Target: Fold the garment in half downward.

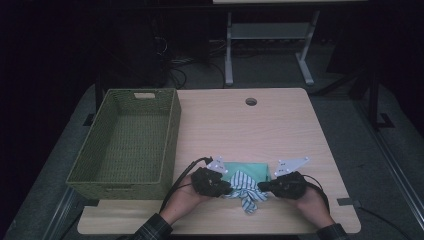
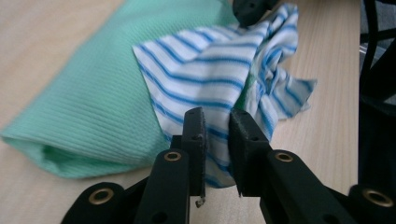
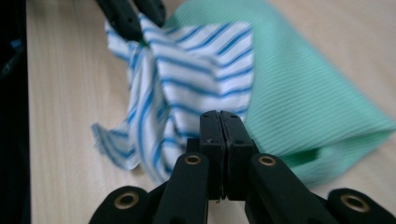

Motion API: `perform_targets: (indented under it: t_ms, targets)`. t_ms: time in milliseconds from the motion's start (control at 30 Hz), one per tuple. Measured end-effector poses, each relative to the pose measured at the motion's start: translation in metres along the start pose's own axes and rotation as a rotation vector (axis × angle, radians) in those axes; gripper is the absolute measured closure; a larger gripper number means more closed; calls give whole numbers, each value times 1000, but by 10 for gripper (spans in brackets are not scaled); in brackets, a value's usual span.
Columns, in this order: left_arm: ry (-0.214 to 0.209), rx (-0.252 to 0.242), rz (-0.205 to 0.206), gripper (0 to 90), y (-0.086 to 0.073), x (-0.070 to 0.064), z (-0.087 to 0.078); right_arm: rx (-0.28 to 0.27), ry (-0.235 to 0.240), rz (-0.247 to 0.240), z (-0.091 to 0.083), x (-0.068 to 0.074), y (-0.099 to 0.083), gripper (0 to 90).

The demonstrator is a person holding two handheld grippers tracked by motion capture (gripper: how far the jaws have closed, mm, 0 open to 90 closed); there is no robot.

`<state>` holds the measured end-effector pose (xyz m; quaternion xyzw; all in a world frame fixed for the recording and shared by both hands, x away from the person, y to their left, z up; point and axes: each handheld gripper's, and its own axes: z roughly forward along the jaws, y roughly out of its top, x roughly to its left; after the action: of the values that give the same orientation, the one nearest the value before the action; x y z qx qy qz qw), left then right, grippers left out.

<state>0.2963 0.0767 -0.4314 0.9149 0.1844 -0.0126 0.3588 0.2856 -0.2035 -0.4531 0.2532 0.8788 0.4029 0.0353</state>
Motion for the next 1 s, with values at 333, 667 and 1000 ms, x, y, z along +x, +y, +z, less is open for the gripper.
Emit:
perform_targets:
  t_ms: [333, 667, 1000]
  targets:
    - [18, -90, -62, 868, 7, 3, -21, -31, -85, 23, 1, -39, 25, 899]
    - [27, 19, -98, 882, 5, 18, 3, 27, -93, 72, 36, -76, 41, 899]
    - [82, 101, -84, 882, 5, 33, 23, 76, -76, 55, 43, -74, 33, 899]
